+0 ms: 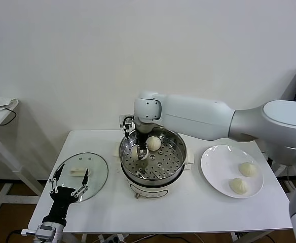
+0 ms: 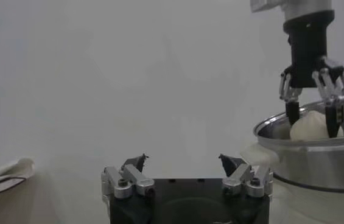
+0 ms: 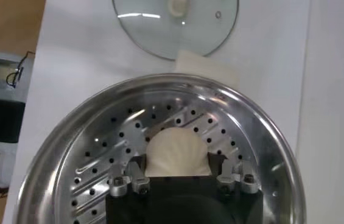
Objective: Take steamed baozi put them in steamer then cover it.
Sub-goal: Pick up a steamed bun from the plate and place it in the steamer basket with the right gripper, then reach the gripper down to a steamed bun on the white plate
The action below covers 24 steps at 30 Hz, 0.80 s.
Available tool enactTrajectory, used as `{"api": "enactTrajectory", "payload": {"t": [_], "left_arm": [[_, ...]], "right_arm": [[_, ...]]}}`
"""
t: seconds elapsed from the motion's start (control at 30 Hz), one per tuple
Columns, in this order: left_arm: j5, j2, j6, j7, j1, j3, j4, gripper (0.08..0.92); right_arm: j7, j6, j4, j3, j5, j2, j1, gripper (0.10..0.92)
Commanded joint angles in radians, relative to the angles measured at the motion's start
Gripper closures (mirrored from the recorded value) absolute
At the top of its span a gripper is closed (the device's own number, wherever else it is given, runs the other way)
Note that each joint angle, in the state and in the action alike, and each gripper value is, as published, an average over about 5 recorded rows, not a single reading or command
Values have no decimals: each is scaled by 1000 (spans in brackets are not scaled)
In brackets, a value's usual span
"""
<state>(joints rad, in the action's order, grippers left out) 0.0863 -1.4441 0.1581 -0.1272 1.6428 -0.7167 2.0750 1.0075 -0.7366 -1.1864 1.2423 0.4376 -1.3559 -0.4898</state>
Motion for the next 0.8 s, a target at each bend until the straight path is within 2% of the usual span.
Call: {"api": "enactTrajectory", "payload": {"t": [0.03,0.23,0.43,0.57,0.8], "left_arm": [[0,1,2,-1,1,-2,-5,177],[0,-1,3,-1,3,-2,-5,177],[2,-3,5,-1,9,-3,1,177],[5,-4,6,0,15,0,7,177],[21,-4,11,1,26,11,18,177]], "right_arm": [[5,-5,74,-26,-41,-38,55,355],[-2,-2,76,-36,-45,-45,67,343],[25,5,21,-56,-35,11,32,224],[85,22,-89,-58,0,144,-66,204],[200,113,-287,-36,25,476,-228,203]]}}
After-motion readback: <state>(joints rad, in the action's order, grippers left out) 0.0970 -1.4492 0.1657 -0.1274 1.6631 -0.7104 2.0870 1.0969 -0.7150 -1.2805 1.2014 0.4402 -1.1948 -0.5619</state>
